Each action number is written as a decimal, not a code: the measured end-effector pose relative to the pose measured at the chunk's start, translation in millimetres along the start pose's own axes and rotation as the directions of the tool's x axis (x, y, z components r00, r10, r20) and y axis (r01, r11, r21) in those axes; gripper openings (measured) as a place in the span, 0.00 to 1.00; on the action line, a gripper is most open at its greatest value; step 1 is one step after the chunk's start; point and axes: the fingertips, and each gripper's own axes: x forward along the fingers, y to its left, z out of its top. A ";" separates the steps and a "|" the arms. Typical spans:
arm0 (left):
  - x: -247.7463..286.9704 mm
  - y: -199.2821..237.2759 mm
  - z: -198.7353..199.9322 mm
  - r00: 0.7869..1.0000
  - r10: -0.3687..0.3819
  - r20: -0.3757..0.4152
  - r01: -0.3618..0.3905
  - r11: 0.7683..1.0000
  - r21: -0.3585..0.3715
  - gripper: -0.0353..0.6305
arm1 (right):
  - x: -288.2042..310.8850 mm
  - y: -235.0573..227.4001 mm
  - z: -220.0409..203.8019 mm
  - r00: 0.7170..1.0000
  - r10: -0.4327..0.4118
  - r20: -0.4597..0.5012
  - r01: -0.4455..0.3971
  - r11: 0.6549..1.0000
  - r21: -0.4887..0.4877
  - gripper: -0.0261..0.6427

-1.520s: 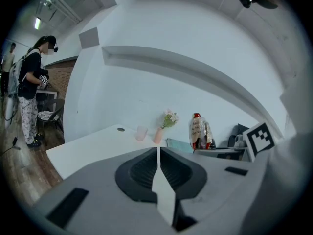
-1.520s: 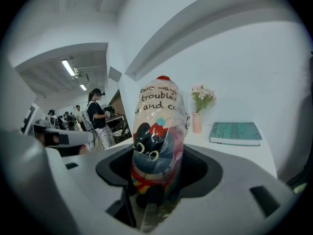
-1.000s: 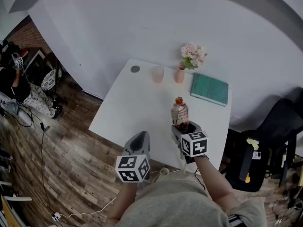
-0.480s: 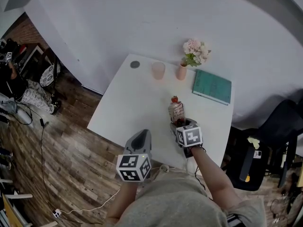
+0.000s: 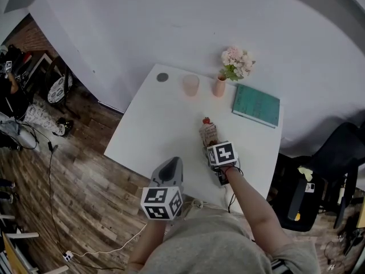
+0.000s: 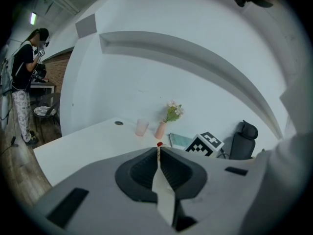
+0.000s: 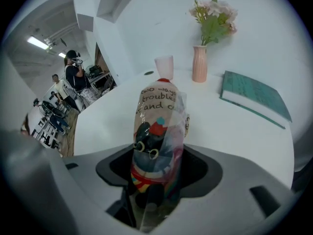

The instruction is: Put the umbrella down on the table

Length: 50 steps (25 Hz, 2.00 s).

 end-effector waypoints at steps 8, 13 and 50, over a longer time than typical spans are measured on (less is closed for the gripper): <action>-1.9 -0.6 -4.8 1.000 0.010 -0.001 -0.010 1.000 -0.009 0.08 | 13.9 -1.0 -7.3 0.999 -0.011 -0.047 0.011 1.000 0.003 0.43; -3.8 -5.1 -5.2 1.000 0.007 -0.001 -0.007 1.000 -0.007 0.08 | 16.1 -0.2 -7.6 0.998 0.007 -0.060 -0.006 1.000 0.018 0.44; -129.7 -55.8 -41.9 0.997 0.012 0.071 -0.014 1.000 0.024 0.08 | -158.1 88.2 -53.2 0.941 0.090 0.326 -0.080 0.996 -0.045 0.48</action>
